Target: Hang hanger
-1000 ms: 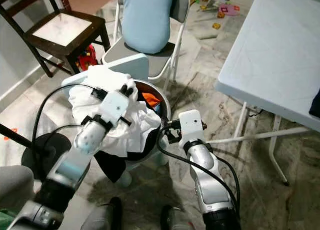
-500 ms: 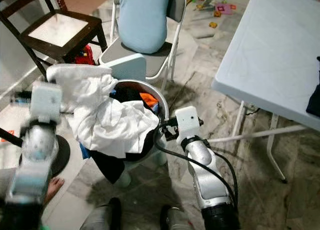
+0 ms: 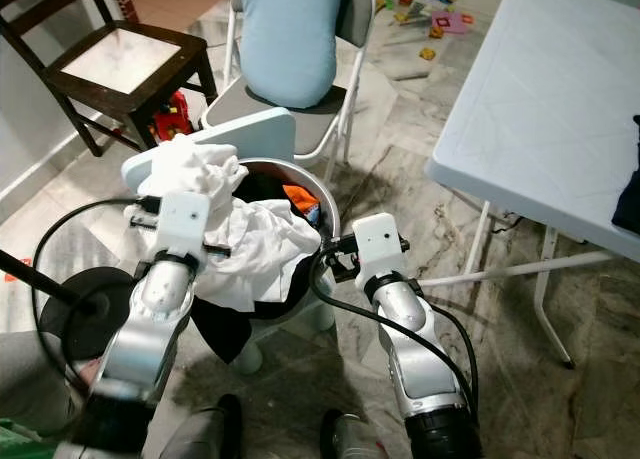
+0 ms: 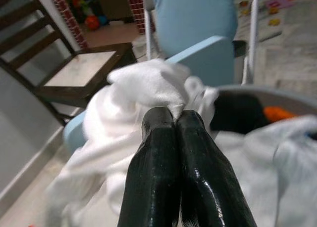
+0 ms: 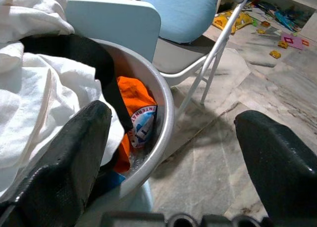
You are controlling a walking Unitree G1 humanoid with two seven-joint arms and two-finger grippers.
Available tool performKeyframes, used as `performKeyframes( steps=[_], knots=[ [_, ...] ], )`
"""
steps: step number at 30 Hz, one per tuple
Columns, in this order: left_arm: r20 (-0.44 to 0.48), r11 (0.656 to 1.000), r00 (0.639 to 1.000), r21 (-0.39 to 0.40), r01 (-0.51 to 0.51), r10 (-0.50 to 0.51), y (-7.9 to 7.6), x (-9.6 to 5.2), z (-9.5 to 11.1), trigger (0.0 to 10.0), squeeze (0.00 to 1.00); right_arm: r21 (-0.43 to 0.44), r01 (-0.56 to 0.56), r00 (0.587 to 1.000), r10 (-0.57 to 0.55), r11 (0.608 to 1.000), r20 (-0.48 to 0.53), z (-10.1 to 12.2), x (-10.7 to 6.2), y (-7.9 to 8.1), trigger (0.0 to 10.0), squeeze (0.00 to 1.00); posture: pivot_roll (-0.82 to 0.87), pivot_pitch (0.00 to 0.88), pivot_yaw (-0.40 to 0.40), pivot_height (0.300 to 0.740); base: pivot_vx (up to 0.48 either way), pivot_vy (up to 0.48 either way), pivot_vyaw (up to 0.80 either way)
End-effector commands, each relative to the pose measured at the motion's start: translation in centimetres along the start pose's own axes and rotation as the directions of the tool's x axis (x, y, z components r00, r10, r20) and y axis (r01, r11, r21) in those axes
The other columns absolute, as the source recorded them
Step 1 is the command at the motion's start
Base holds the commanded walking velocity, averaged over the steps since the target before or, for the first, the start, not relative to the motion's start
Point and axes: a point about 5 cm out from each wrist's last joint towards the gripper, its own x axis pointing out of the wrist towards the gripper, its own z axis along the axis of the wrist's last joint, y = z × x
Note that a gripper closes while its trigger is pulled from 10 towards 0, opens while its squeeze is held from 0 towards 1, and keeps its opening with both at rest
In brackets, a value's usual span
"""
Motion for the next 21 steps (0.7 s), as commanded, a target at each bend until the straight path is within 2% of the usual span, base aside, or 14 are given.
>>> performKeyframes(
  steps=[1,2,4,5,6,7,8,10,14,15,16,17,20,21],
  knots=[
    [0.013,1.0,1.0,-0.011,0.016,-0.016,-0.2,0.3,0.3,0.0,0.0,0.001,0.009,1.0,-0.009,1.0,-0.01,-0.4,-0.2,-0.2,10.0,0.0,0.05,0.204,-0.052,0.74,0.0,0.0,0.0],
    [0.106,1.0,0.994,-0.013,0.011,-0.01,0.1,1.5,2.6,0.0,0.0,0.002,0.007,1.0,-0.007,1.0,-0.011,-0.4,-0.2,0.0,10.0,0.0,0.04,0.2,-0.048,0.74,0.0,0.0,0.0],
    [0.163,1.0,0.987,-0.013,0.006,-0.004,0.4,2.1,4.2,0.0,0.0,0.003,0.006,1.0,-0.006,1.0,-0.012,-0.5,-0.3,0.1,10.0,0.0,0.04,0.2,-0.048,0.74,0.0,0.0,0.0],
    [0.226,1.0,0.974,-0.025,-0.001,0.007,0.8,2.7,5.8,0.0,0.0,0.002,0.007,1.0,-0.007,1.0,-0.013,-0.5,-0.3,0.1,10.0,0.0,0.04,0.199,-0.046,0.74,0.0,0.0,0.0],
    [0.226,1.0,0.974,-0.025,-0.001,0.007,0.8,2.7,5.8,0.0,0.0,0.002,0.007,1.0,-0.007,1.0,-0.013,-0.5,-0.3,0.1,10.0,0.0,0.04,0.199,-0.046,0.74,0.0,0.0,0.0],
    [0.276,1.0,0.961,-0.01,0.004,-0.001,0.9,3.1,7.1,0.0,0.0,0.002,0.008,1.0,-0.008,1.0,-0.014,-0.6,-0.3,0.1,10.0,0.0,0.04,0.199,-0.045,0.74,0.0,0.0,0.0],
    [0.317,0.998,0.946,-0.006,0.067,-0.062,0.1,3.2,8.4,0.0,0.0,0.001,0.015,1.0,-0.015,1.0,-0.015,-0.6,-0.3,-0.1,10.0,0.0,0.04,0.2,-0.043,0.74,0.0,0.0,0.0],
    [0.334,0.993,0.937,-0.013,0.114,-0.103,-0.6,3.1,9.1,0.0,0.0,0.0,0.02,1.0,-0.02,1.0,-0.015,-0.6,-0.4,-0.2,10.0,0.0,0.04,0.2,-0.042,0.74,0.0,0.0,0.0],
    [0.382,0.979,0.905,-0.005,0.206,-0.188,-2.9,1.5,10.2,0.0,0.0,-0.005,0.041,0.999,-0.041,0.999,-0.017,-0.7,-0.5,-0.6,10.0,0.0,0.03,0.204,-0.039,0.74,0.0,0.0,0.0],
    [0.402,0.975,0.893,0.002,0.221,-0.203,-3.4,0.9,10.4,0.0,0.0,-0.005,0.044,0.999,-0.044,0.999,-0.018,-0.7,-0.6,-0.7,10.0,0.0,0.03,0.204,-0.039,0.74,0.0,0.0,0.0],
    [0.44,0.965,0.866,0.009,0.261,-0.238,-4.0,-0.2,10.8,0.0,0.0,-0.005,0.047,0.999,-0.047,0.999,-0.02,-0.8,-0.7,-0.8,10.0,0.0,0.03,0.209,-0.04,0.74,0.0,0.0,0.0],
    [0.44,0.965,0.866,0.009,0.261,-0.238,-4.0,-0.2,10.8,0.0,0.0,-0.005,0.047,0.999,-0.047,0.999,-0.02,-0.8,-0.7,-0.8,10.0,0.0,0.03,0.209,-0.04,0.74,0.0,0.0,0.0],
    [0.508,0.952,0.816,0.03,0.303,-0.276,-4.6,-2.3,11.1,0.0,0.0,-0.005,0.046,0.999,-0.046,0.999,-0.025,-0.9,-0.8,-0.7,10.0,0.0,0.04,0.215,-0.046,0.74,0.0,0.0,0.0],
    [0.496,0.956,0.824,0.044,0.291,-0.274,-4.5,-2.7,10.3,0.0,0.0,-0.005,0.042,0.999,-0.042,0.999,-0.027,-1.0,-0.8,-0.6,10.0,0.0,0.05,0.216,-0.047,0.74,0.0,0.0,0.0]
  ],
)
